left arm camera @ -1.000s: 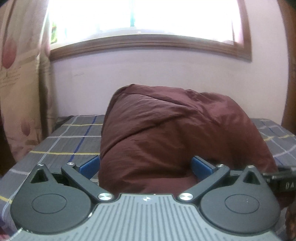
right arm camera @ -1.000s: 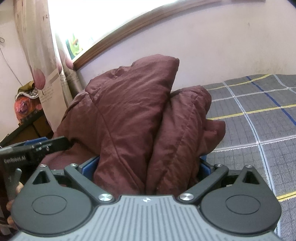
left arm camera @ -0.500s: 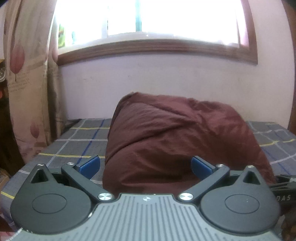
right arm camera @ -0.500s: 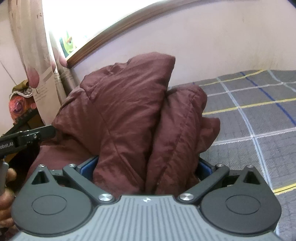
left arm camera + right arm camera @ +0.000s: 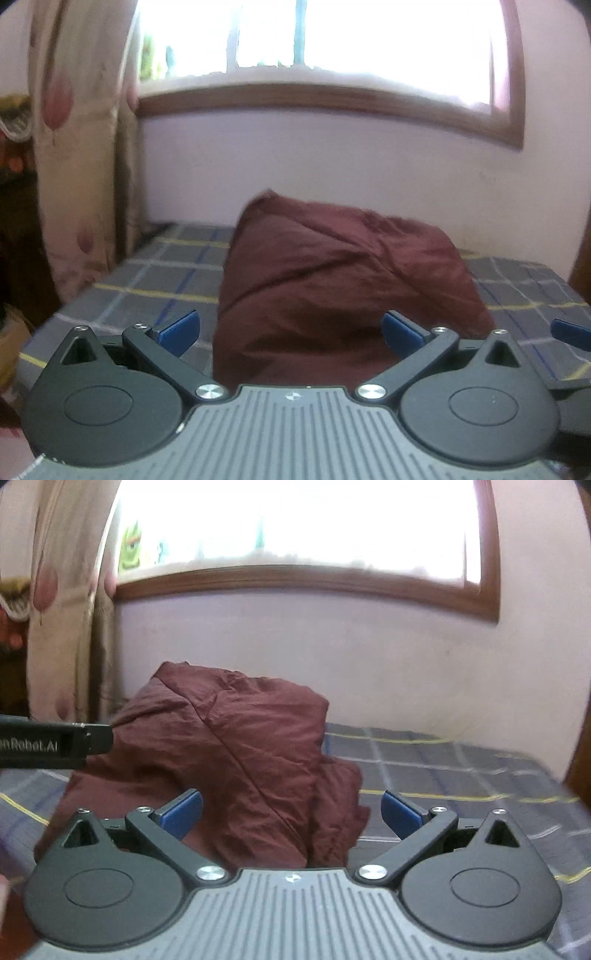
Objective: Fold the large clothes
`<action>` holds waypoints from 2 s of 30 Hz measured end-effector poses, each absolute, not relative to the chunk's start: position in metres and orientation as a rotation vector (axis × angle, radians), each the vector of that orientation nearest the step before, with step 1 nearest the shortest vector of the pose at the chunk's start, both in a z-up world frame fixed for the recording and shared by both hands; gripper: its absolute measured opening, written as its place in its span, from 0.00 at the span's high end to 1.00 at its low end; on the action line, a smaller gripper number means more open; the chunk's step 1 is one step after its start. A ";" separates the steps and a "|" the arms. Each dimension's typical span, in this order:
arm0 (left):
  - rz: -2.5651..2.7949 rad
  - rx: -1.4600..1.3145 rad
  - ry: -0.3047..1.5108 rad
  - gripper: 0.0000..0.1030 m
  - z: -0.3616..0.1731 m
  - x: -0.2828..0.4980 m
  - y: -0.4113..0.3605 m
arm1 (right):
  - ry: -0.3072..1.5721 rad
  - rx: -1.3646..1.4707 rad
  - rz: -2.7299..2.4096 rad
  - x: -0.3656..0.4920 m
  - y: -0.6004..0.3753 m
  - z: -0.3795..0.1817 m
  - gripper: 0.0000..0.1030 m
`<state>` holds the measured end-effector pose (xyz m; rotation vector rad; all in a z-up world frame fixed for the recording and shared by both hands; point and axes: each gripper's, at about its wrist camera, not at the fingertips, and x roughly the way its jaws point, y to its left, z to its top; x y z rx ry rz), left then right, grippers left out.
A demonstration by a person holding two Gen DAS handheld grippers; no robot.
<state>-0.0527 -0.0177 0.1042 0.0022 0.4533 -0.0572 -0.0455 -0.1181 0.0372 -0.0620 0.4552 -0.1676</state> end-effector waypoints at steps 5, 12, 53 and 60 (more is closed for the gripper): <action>-0.045 0.015 0.567 0.00 0.102 -0.056 -0.016 | 0.493 -0.158 -0.215 -0.055 -0.092 0.042 0.00; -0.028 -0.017 0.649 0.00 0.098 -0.061 -0.005 | 0.604 -0.044 -0.173 -0.053 -0.091 0.043 0.00; -0.047 -0.008 0.693 0.00 0.080 -0.061 -0.008 | 0.696 -0.006 -0.160 -0.049 -0.097 0.026 0.00; -0.038 0.011 0.670 0.00 0.082 -0.062 -0.010 | 0.693 0.000 -0.167 -0.050 -0.097 0.026 0.00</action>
